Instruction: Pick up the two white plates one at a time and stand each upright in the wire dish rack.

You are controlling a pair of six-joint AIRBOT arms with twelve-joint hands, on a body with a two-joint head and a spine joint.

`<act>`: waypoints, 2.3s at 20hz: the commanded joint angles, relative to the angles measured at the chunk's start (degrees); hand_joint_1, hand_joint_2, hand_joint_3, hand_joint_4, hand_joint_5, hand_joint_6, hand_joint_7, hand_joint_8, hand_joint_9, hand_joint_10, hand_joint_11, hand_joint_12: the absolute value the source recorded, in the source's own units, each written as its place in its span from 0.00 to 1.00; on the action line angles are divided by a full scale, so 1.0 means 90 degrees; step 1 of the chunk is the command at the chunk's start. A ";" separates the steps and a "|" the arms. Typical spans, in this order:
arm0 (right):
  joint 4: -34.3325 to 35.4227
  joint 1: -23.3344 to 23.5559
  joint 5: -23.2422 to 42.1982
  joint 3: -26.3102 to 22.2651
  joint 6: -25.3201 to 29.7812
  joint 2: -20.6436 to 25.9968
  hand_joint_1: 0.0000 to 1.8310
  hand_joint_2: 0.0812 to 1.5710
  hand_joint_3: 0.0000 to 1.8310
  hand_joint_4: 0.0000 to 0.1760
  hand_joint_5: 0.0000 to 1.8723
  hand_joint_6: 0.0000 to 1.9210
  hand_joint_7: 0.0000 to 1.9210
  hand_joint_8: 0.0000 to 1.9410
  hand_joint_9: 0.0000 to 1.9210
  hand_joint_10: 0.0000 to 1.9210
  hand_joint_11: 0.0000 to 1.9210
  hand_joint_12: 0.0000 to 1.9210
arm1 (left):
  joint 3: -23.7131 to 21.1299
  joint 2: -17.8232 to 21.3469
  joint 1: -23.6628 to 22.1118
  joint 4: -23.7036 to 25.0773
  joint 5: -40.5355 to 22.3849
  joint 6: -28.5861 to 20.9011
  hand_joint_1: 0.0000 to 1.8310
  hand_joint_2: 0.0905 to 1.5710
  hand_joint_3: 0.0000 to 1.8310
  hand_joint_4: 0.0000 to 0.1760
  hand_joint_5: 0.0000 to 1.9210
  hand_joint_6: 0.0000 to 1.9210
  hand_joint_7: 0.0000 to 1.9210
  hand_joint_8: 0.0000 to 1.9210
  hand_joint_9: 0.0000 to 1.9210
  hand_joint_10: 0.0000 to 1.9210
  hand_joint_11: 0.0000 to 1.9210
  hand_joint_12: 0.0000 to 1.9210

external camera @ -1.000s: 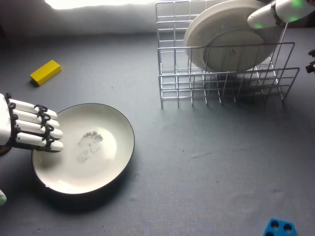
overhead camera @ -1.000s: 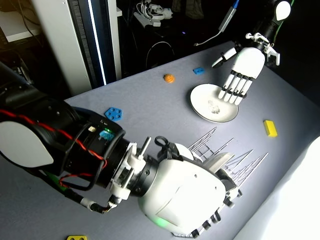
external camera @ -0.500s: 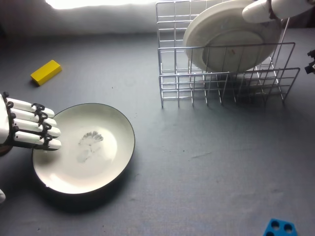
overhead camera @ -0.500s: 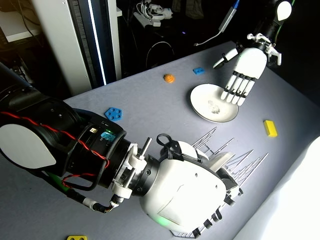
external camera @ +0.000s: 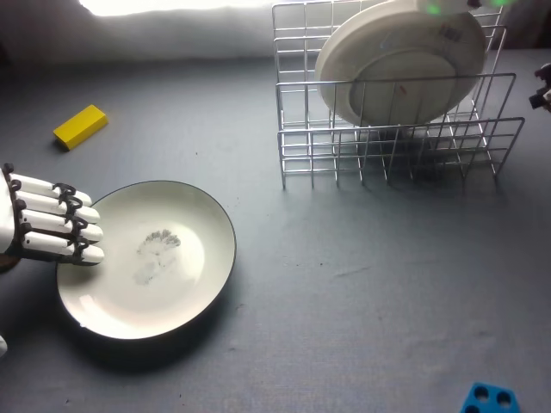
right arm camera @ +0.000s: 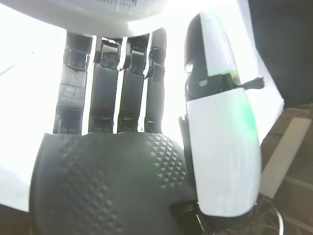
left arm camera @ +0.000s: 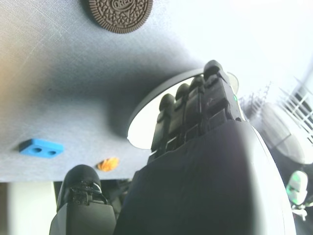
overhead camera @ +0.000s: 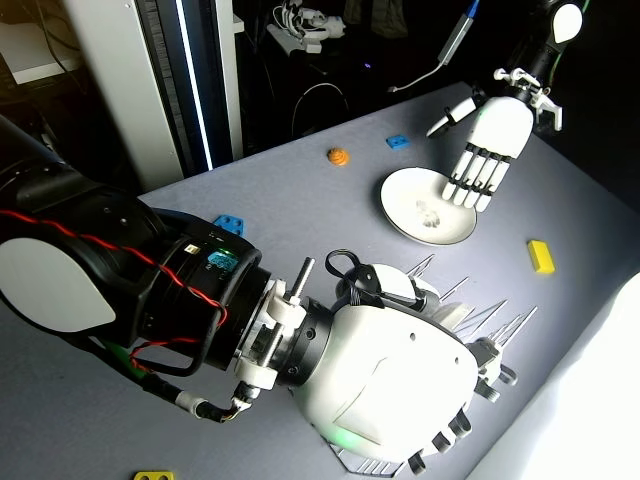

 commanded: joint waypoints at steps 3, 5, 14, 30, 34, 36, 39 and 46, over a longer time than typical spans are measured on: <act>-0.0117 0.0294 0.0891 -0.0181 -0.0239 0.0139 0.58 0.65 0.00 0.00 0.39 0.01 0.45 0.00 0.44 0.11 0.23 0.68 | 0.0044 0.0005 0.0003 -0.0277 -0.0122 -0.0003 0.00 0.63 0.00 0.00 0.02 0.00 0.01 0.00 0.00 0.00 0.00 0.00; -0.0348 0.0340 0.1256 -0.0412 -0.0895 0.0221 0.57 0.65 0.00 0.00 0.38 0.00 0.44 0.00 0.43 0.10 0.21 0.67 | 0.0044 -0.0002 0.0020 -0.0277 -0.0118 -0.0005 0.00 0.63 0.00 0.00 0.02 0.00 0.00 0.00 0.00 0.00 0.00 0.00; 0.0463 0.0223 0.2030 -0.2000 -0.5279 0.0260 0.53 0.64 0.00 0.00 0.29 0.00 0.34 0.00 0.34 0.05 0.09 0.65 | 0.0132 -0.0079 0.0234 -0.0301 -0.0105 -0.0235 0.00 0.64 0.00 0.00 0.02 0.00 0.01 0.00 0.00 0.00 0.00 0.00; 0.0825 -0.0681 0.1363 -0.2672 -0.9542 -0.1205 0.54 0.51 0.00 0.00 0.00 0.00 0.00 0.00 0.00 0.00 0.01 0.01 | 0.0316 -0.0295 0.1172 -0.0927 -0.0179 -0.0616 0.00 0.63 0.00 0.00 0.00 0.00 0.00 0.00 0.00 0.00 0.00 0.00; 0.0825 -0.0832 0.1184 -0.2279 -0.9889 -0.1737 0.57 0.50 0.00 0.00 0.00 0.00 0.00 0.00 0.00 0.00 0.02 0.02 | 0.0321 -0.0310 0.1194 -0.0927 -0.0187 -0.0616 0.00 0.63 0.00 0.00 0.01 0.00 0.00 0.00 0.00 0.00 0.00 0.00; 0.0825 -0.0855 0.1144 -0.2052 -0.9940 -0.1982 0.60 0.50 0.01 0.00 0.00 0.00 0.00 0.00 0.00 0.00 0.00 0.15 | 0.0328 -0.0313 0.1197 -0.0927 -0.0187 -0.0616 0.00 0.63 0.00 0.00 0.01 0.00 0.00 0.00 0.00 0.00 0.00 0.00; 0.0827 -0.0870 0.1112 -0.1705 -0.9921 -0.2347 0.63 0.53 0.01 0.00 0.00 0.00 0.00 0.00 0.00 0.00 0.00 0.15 | 0.0347 -0.0323 0.1197 -0.0927 -0.0189 -0.0616 0.00 0.63 0.00 0.00 0.02 0.00 0.00 0.00 0.00 0.00 0.00 0.00; 0.0827 -0.1077 0.1071 -0.1144 -0.9928 -0.3002 0.61 0.52 0.00 0.00 0.00 0.00 0.00 0.00 0.00 0.00 0.00 0.18 | 0.0373 -0.0331 0.1195 -0.0926 -0.0189 -0.0616 0.00 0.62 0.00 0.00 0.01 0.00 0.00 0.00 0.00 0.00 0.00 0.00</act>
